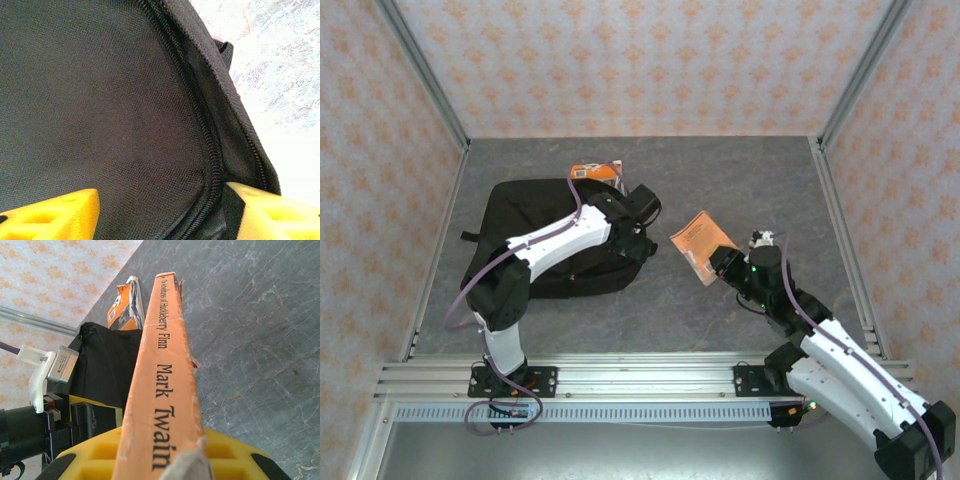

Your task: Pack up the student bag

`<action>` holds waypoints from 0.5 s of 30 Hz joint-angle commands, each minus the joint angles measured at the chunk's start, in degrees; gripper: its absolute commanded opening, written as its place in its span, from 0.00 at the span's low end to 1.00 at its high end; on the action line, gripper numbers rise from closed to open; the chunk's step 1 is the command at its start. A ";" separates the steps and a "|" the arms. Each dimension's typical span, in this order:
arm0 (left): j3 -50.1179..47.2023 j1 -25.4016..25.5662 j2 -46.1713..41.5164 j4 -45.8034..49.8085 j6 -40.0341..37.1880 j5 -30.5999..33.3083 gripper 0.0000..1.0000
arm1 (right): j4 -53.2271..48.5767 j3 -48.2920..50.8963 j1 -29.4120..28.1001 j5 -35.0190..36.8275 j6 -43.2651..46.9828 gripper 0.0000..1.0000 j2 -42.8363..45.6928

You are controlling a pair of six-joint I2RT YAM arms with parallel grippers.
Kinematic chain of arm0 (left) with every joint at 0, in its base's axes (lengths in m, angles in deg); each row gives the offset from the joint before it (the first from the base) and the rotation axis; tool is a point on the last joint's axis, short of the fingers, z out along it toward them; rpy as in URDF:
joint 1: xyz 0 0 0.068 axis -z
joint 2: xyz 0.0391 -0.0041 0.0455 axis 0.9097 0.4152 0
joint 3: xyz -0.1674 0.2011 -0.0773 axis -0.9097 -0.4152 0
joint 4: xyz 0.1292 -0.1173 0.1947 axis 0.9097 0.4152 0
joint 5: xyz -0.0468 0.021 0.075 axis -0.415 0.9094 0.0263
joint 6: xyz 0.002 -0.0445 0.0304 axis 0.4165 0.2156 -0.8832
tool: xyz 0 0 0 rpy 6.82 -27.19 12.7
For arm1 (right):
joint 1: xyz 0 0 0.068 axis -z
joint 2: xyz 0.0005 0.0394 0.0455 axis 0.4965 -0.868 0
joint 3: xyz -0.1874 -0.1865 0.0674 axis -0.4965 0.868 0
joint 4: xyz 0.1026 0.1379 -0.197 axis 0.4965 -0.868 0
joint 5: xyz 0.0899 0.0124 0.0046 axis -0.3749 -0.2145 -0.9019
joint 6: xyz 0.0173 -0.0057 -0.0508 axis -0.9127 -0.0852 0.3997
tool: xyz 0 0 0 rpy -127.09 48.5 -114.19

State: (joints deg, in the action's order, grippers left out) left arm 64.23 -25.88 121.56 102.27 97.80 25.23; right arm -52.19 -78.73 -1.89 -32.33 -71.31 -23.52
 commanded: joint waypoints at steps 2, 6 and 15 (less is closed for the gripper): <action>-1.32 -0.22 1.35 2.58 -2.64 0.66 0.67 | 2.81 -2.53 0.49 -0.67 1.04 0.00 -0.45; -1.87 -0.22 3.05 3.58 -3.57 5.81 0.65 | 3.66 -2.54 0.55 -1.38 0.69 0.00 -1.11; -0.07 -0.13 3.20 3.54 -3.85 8.88 0.22 | 5.00 -1.57 0.55 -1.91 0.07 0.00 -1.69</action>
State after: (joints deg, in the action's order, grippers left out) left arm 63.68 -25.72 125.74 102.51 94.67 30.19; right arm -51.31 -78.73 -1.63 -33.95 -71.36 -25.69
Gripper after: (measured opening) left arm 0.267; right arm 0.202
